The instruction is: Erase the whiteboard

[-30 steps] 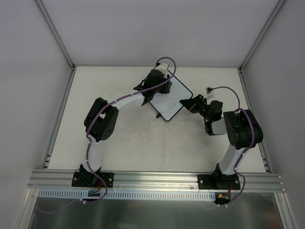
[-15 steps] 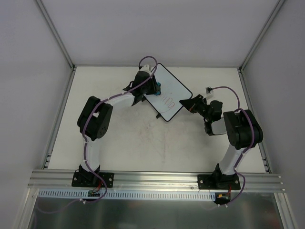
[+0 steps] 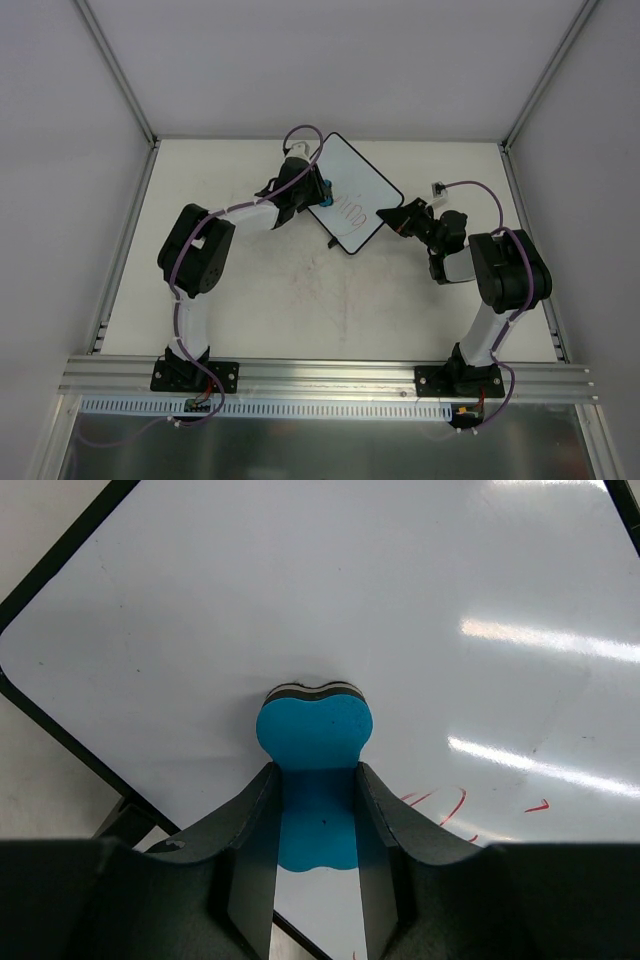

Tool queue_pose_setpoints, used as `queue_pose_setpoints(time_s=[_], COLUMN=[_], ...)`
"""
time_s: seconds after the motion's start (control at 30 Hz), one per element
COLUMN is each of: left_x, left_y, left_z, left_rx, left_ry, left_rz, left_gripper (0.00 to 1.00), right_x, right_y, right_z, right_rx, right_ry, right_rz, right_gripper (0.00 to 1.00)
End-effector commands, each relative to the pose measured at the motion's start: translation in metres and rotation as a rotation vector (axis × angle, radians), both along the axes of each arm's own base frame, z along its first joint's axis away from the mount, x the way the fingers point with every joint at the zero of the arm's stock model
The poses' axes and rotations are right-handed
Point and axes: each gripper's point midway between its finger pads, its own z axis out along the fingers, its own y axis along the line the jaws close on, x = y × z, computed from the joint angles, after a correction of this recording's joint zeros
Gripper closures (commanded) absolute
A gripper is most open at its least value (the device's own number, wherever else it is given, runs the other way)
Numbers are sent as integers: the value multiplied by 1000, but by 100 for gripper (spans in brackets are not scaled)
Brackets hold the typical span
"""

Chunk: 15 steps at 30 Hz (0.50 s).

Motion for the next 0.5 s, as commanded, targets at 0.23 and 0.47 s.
queue_pose_setpoints(time_s=[0.23,0.47], left_x=[-36,-51], left_y=[-26,-55], left_z=[-27,-4], left_rx=[48,106], left_ry=[55,-73], left_rz=[-165,-270], left_gripper=[100,100], right_x=[6,6], right_y=[6,6], right_z=[43,44], right_rx=[36,35], right_ry=[-166,-171], right_rz=[10,10], right_gripper=[100,100])
